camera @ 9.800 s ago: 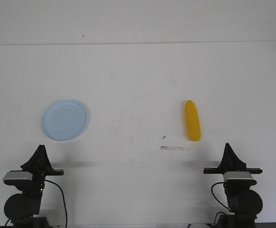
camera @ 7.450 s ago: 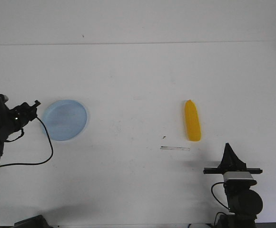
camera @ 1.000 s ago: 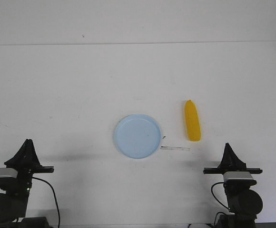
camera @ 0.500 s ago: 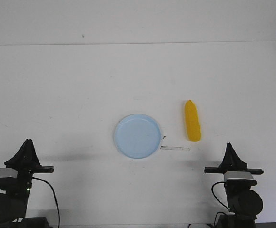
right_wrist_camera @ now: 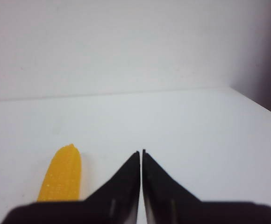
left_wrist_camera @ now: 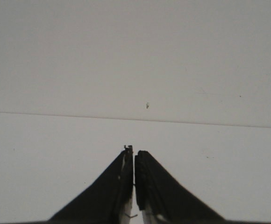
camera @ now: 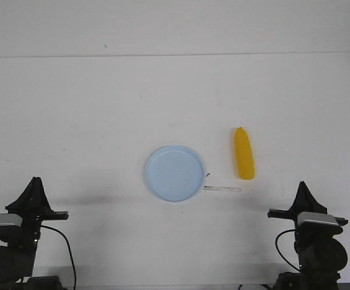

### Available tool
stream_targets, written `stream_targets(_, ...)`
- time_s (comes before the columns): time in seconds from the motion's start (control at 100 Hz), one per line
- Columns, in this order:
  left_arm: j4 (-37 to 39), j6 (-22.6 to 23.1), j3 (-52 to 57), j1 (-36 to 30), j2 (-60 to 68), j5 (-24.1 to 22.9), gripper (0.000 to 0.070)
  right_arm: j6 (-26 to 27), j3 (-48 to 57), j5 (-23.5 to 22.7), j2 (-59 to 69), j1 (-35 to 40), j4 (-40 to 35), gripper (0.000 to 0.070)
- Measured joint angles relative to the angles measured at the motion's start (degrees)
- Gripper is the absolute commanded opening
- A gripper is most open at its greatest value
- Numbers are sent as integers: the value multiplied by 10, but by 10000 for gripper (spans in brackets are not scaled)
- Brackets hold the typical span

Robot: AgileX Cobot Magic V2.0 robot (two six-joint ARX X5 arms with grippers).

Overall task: Place corn on plate with both arms
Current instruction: 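Reach the right gripper over the yellow corn cob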

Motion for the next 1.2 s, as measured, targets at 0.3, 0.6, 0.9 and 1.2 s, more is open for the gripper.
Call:
stream_targets(0.3,0,0,0,0,0,0,2,0,143,-44,179,0,-80,6)
stream_targets(0.6,0,0,0,0,0,0,2,31,295,-57,421,9,-243,6)
stream_targets(0.9,0,0,0,0,0,0,2,110,422,-57,617,50,-273,6)
stream_targets(1.2,0,0,0,0,0,0,2,144,540,-45,757,105,-324,7)
